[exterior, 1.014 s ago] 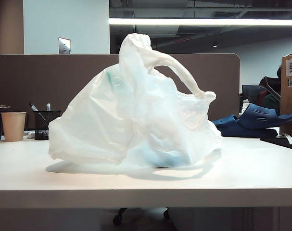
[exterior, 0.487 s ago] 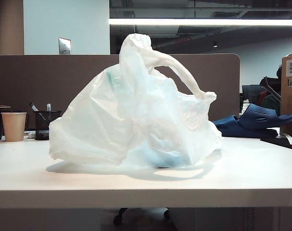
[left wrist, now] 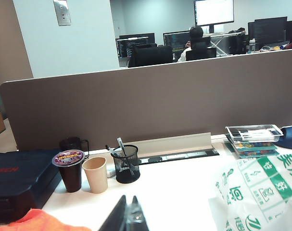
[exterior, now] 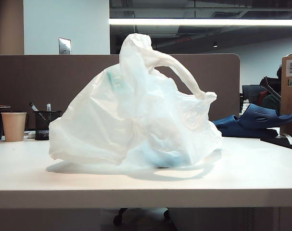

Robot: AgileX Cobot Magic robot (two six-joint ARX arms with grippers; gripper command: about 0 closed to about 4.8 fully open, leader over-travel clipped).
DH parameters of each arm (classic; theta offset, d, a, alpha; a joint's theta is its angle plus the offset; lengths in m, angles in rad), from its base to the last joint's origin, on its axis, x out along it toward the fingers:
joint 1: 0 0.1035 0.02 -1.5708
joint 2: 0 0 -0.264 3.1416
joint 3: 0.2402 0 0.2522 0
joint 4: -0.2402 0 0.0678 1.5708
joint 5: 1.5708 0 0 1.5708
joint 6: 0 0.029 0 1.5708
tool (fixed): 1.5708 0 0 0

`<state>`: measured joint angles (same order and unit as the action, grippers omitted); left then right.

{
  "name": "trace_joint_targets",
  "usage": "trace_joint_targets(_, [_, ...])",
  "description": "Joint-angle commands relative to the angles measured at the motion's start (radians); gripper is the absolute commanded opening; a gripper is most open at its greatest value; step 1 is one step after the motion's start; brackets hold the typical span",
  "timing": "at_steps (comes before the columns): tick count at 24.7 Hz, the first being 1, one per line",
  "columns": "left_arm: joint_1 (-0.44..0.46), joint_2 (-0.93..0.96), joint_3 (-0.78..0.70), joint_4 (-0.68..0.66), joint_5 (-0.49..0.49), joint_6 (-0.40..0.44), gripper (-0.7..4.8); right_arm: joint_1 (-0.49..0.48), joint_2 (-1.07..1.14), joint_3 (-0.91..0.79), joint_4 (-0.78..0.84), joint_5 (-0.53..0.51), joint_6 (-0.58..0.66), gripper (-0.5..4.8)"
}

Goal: Put the power bank into the bag.

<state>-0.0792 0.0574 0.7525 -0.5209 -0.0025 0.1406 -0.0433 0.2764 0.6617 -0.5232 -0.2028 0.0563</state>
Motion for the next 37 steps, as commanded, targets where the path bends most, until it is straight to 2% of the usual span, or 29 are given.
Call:
trace_joint_targets(1, [-0.001,-0.043,-0.034,0.006,0.007,-0.011,-0.07,-0.001,-0.055,-0.059,0.076,0.002,0.026,-0.08])
trace_joint_targets(8, [0.0,-0.055,-0.067,0.015,0.007,-0.021,-0.07,-0.001,-0.164,-0.183,0.162,0.006,0.051,-0.08])
trace_joint_targets(10, [0.0,-0.055,-0.119,0.095,0.007,-0.021,-0.07,0.0,-0.183,-0.223,0.215,0.006,0.071,-0.08])
trace_joint_targets(12, [0.0,-0.055,-0.213,0.215,0.052,-0.019,-0.07,0.0,-0.188,-0.261,0.259,0.006,0.079,-0.08])
trace_joint_targets(20, [0.0,-0.055,-0.455,0.476,0.059,-0.023,-0.06,0.0,-0.188,-0.354,0.363,0.027,0.078,-0.08])
trace_joint_targets(23, [0.0,-0.055,-0.552,0.596,0.06,-0.025,-0.06,0.0,-0.189,-0.437,0.444,0.048,0.073,-0.09])
trace_joint_targets(25, [0.0,-0.055,-0.59,0.65,0.06,-0.06,-0.06,0.0,-0.189,-0.481,0.487,0.049,0.066,-0.09])
trace_joint_targets(26, [0.0,-0.055,-0.603,0.668,0.06,-0.094,-0.06,0.0,-0.189,-0.501,0.503,0.048,0.064,-0.08])
trace_joint_targets(33, [0.0,-0.055,-0.64,0.695,0.06,-0.085,-0.06,0.0,-0.189,-0.529,0.505,0.064,-0.031,-0.09])
trace_joint_targets(37, [0.0,-0.055,-0.657,0.703,0.06,-0.085,-0.06,-0.001,-0.19,-0.53,0.506,0.097,-0.035,-0.09])
